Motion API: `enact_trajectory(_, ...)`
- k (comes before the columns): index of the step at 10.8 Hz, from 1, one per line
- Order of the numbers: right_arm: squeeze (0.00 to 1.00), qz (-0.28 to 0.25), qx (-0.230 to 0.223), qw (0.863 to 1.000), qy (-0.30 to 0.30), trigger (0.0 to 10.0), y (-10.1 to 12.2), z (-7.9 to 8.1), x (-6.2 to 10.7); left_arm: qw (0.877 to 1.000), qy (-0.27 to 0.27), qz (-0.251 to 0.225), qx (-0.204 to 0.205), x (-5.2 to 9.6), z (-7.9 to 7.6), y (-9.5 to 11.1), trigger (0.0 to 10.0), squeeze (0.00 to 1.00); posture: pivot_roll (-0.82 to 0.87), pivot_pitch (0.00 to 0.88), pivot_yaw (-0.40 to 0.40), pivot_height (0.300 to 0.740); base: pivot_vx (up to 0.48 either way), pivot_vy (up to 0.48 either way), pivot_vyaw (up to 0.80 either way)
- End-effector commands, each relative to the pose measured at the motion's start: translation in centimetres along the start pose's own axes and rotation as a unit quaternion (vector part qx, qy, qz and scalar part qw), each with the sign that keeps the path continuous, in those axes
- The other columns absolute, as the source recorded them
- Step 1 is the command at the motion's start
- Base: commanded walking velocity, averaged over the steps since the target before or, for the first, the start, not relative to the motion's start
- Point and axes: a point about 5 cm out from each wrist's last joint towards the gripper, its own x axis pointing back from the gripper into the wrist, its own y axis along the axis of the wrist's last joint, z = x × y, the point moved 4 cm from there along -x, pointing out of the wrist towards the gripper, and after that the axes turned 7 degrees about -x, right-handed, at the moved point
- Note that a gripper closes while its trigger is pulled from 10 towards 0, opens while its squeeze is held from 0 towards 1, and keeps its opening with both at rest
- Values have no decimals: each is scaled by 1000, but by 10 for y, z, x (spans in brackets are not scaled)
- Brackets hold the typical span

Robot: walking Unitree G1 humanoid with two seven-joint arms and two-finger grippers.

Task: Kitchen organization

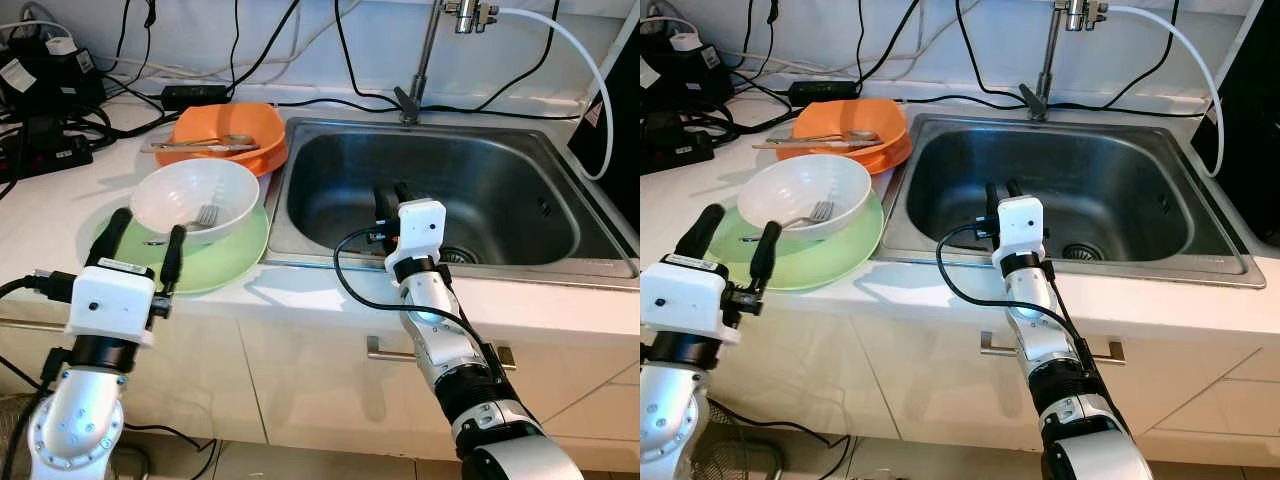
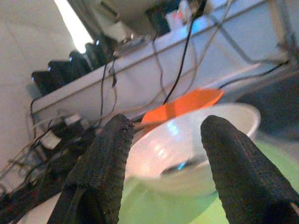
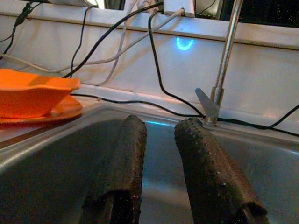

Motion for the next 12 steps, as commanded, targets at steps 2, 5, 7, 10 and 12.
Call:
enact_trajectory(2, 0, 0, 4, 1000, -4, 10000, 1, -3, -3, 1000, 3, 13, 2, -6, 0, -11, 10000, 0, 222, 0, 9, 740, 0, 0, 0)
enact_trajectory(5, 0, -2, 6, 1000, -7, 10000, 2, -5, -3, 999, 11, 26, 26, -22, 0, -23, 10000, 0, 204, 0, 9, 740, 0, 0, 0)
enact_trajectory(7, 0, -3, 6, 1000, -11, 10000, 3, -7, -4, 998, 23, 32, 45, -26, 2, -29, 10000, 0, 200, 0, 11, 740, 0, 0, 0)
enact_trajectory(10, 0, -3, 5, 1000, -10, 10000, 2, -5, -4, 997, 31, 27, 59, -30, 2, -30, 0, 0, 202, 0, 11, 740, 0, 0, 0)
enact_trajectory(12, 0, -2, 6, 1000, -11, 10000, 2, -5, -4, 997, 28, 20, 66, -33, 0, -27, 0, 0, 196, 0, 13, 740, 0, 0, 0)
